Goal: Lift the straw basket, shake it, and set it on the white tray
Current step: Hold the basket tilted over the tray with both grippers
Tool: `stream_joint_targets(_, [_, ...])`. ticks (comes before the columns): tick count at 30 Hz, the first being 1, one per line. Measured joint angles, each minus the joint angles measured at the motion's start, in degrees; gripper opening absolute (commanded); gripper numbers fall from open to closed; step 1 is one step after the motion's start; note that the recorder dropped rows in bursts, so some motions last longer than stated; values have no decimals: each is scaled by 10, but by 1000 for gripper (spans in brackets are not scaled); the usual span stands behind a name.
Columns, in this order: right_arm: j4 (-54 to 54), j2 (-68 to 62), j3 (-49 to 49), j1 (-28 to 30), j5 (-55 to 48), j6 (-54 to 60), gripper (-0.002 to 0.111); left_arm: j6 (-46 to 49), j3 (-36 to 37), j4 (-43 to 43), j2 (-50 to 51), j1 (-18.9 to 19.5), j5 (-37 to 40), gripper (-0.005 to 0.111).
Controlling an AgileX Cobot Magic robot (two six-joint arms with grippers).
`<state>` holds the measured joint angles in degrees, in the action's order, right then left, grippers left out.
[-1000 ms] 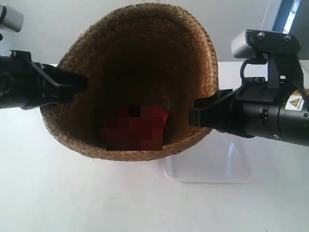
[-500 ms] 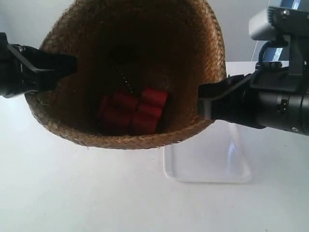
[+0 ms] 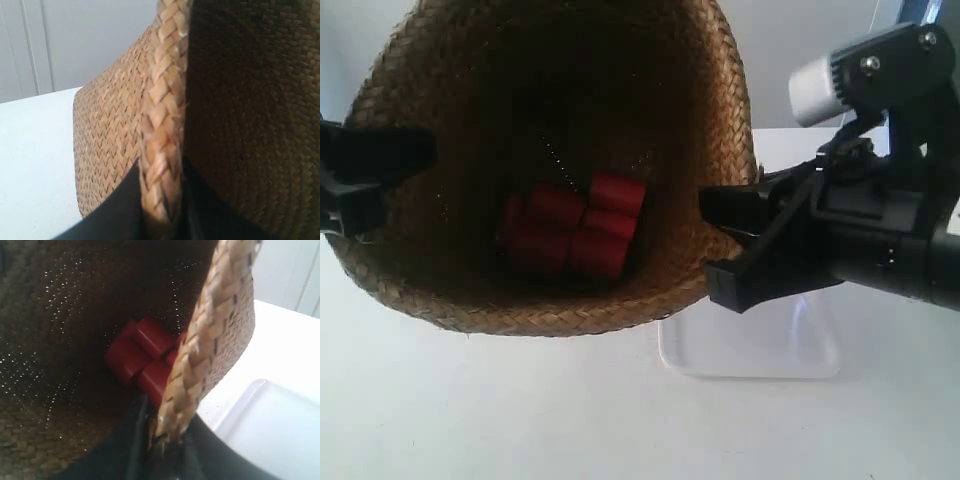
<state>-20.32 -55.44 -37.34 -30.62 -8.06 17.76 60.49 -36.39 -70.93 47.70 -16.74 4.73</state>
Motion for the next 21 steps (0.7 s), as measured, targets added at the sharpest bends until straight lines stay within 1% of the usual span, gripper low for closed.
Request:
stream_joint_targets(6, [0,0,39,-3,52,3,0,2,21,-5,-7,0,-10,0])
stream_joint_targets(11, [0,0,44,-3,67,4,0,2,22,-6,-7,-1,-19,0])
stream_joint_targets(13, [-4,4,41,-4,58,-5,0,2,22,-6,-9,-1,-10,0])
stream_joint_targets(16, [-19,47,21,-22,-3,-36,0,-9,22,-6,-41,0,46,0])
stream_joint_targets(18, [-27,92,13,-42,-13,-50,0,-28,22,-6,-83,0,71,0])
stream_joint_targets(19, [-29,111,13,-50,-4,-58,0,-33,22,-8,-97,0,69,0])
stream_joint_targets(21, [-29,120,33,-58,52,-61,0,-33,37,-27,-115,0,27,0])
